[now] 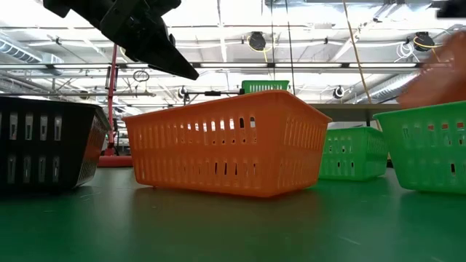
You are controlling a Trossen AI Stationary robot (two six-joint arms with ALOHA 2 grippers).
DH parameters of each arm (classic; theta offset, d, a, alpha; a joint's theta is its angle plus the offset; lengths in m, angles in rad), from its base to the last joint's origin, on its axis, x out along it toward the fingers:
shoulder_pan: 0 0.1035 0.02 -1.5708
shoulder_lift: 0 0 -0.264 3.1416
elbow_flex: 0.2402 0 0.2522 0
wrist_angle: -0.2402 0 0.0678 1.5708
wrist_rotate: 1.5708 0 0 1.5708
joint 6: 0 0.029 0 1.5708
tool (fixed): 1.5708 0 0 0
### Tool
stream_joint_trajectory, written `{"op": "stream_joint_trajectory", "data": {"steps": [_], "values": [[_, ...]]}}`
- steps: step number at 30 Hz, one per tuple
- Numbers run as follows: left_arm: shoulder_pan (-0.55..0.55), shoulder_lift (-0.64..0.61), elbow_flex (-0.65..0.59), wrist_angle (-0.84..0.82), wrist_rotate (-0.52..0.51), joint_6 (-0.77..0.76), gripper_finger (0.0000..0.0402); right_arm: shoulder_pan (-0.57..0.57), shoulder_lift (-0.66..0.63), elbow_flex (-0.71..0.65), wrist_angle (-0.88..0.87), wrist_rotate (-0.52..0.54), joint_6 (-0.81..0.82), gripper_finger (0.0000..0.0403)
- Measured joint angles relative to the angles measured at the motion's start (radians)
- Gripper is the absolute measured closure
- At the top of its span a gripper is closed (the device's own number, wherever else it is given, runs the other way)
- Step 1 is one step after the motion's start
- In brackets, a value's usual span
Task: Stack baskets on shelf by color
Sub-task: Put the middle right orange basket on the shelf
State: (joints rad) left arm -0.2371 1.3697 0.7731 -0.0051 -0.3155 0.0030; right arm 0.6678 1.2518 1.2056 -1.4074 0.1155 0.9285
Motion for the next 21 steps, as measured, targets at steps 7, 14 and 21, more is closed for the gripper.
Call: {"op": "stream_joint_trajectory", "data": {"steps": [7, 14, 21], "values": [[0.000, 0.000, 0.000, -0.001, 0.000, 0.001, 0.0309, -0.145, 0.038, 0.214, -0.085, 0.149, -0.213, 0.0396], [0.000, 0.000, 0.000, -0.002, 0.000, 0.001, 0.0309, -0.386, 0.158, 0.425, -0.160, 0.150, -0.469, 0.0396], [0.000, 0.000, 0.000, -0.006, 0.000, -0.007, 0.0309, -0.575, 0.286, 0.581, -0.161, 0.151, -0.704, 0.0396]]}}
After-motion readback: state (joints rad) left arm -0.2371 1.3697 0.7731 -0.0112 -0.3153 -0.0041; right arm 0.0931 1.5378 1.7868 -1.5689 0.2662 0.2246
